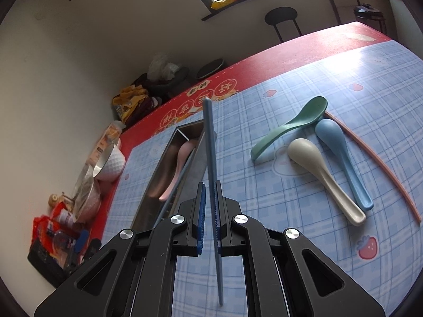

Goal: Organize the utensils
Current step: 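Carry the second blue chopstick into the steel tray with the right tool and release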

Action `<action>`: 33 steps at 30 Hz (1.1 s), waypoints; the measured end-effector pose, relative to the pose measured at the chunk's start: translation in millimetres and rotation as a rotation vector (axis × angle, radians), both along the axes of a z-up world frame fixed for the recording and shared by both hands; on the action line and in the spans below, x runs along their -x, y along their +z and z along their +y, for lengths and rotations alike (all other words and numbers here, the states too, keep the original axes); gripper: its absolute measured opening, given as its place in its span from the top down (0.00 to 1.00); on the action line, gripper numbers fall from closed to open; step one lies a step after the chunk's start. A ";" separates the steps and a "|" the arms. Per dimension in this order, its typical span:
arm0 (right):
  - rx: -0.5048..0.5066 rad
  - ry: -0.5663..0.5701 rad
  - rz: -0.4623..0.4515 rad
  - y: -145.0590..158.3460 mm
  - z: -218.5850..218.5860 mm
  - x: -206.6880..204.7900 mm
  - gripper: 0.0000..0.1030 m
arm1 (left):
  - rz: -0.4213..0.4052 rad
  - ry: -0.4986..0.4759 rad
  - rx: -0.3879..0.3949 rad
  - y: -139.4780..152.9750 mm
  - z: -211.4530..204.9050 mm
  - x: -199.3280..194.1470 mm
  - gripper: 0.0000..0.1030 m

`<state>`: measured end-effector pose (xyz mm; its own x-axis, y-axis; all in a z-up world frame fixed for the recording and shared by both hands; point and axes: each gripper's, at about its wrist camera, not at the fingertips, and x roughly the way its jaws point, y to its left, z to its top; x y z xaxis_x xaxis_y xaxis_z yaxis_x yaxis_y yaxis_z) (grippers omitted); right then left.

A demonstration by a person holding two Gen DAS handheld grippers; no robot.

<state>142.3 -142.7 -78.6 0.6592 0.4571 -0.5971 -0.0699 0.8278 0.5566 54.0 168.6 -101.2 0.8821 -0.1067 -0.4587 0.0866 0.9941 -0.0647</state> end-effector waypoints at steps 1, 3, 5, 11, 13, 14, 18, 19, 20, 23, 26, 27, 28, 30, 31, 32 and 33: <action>0.006 0.008 -0.015 4.8 5.3 -0.3 0.94 | -0.002 0.000 0.007 0.2 1.1 -0.1 0.06; 0.031 0.028 -0.037 12.3 16.2 -0.8 0.94 | -0.001 0.001 0.025 0.1 4.3 -0.2 0.06; 0.078 0.039 -0.035 14.2 25.0 -2.0 0.94 | 0.000 0.005 0.041 -0.1 7.7 -0.7 0.06; 0.251 0.124 0.092 -14.3 47.6 -18.1 0.91 | 0.002 -0.001 0.057 -0.2 10.4 -1.1 0.06; 0.306 0.149 0.118 -27.5 58.0 -21.6 0.78 | 0.002 0.000 0.061 -0.2 11.3 -1.1 0.06; 0.323 0.157 0.124 -33.3 62.5 -22.6 0.74 | 0.002 0.000 0.064 -0.3 11.7 -1.0 0.06; 0.367 0.189 0.139 -51.1 80.7 -26.2 0.69 | 0.007 0.001 0.069 -0.7 12.8 -2.4 0.06; 0.381 0.198 0.141 -53.9 85.1 -26.8 0.69 | 0.008 0.001 0.070 -1.0 13.2 -2.5 0.06; 0.394 0.208 0.139 -56.1 89.0 -27.1 0.69 | 0.010 0.000 0.070 -1.1 13.1 -2.7 0.06; 0.472 0.227 0.119 -59.1 100.1 -25.5 0.69 | 0.011 0.001 0.075 -1.0 13.8 -2.0 0.06; 0.546 0.237 0.112 -62.9 105.0 -24.2 0.69 | 0.013 0.004 0.082 -1.0 15.0 -2.0 0.06; 0.561 0.242 0.120 -65.5 105.3 -24.4 0.71 | 0.015 0.004 0.084 -1.3 15.9 -2.8 0.06; 0.568 0.244 0.107 -66.0 103.9 -22.3 0.71 | 0.016 0.005 0.086 -1.5 16.2 -3.2 0.06; 0.584 0.246 0.096 -66.4 99.7 -20.3 0.72 | 0.018 0.005 0.089 -1.7 16.8 -3.4 0.06; 0.579 0.242 0.099 -66.3 96.0 -19.6 0.79 | 0.018 0.005 0.090 -1.8 17.4 -3.3 0.06; 0.573 0.235 0.104 -66.3 91.8 -19.3 0.85 | 0.019 0.005 0.090 -1.9 17.4 -3.2 0.06; 0.566 0.228 0.110 -66.4 87.4 -19.6 0.91 | 0.019 0.005 0.091 -1.9 17.4 -3.3 0.06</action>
<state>161.9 -55.4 -145.0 0.5031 0.1717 -0.8470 -0.2471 0.9677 0.0494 57.3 186.0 -103.1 0.8739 -0.1444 -0.4641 0.0798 0.9845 -0.1560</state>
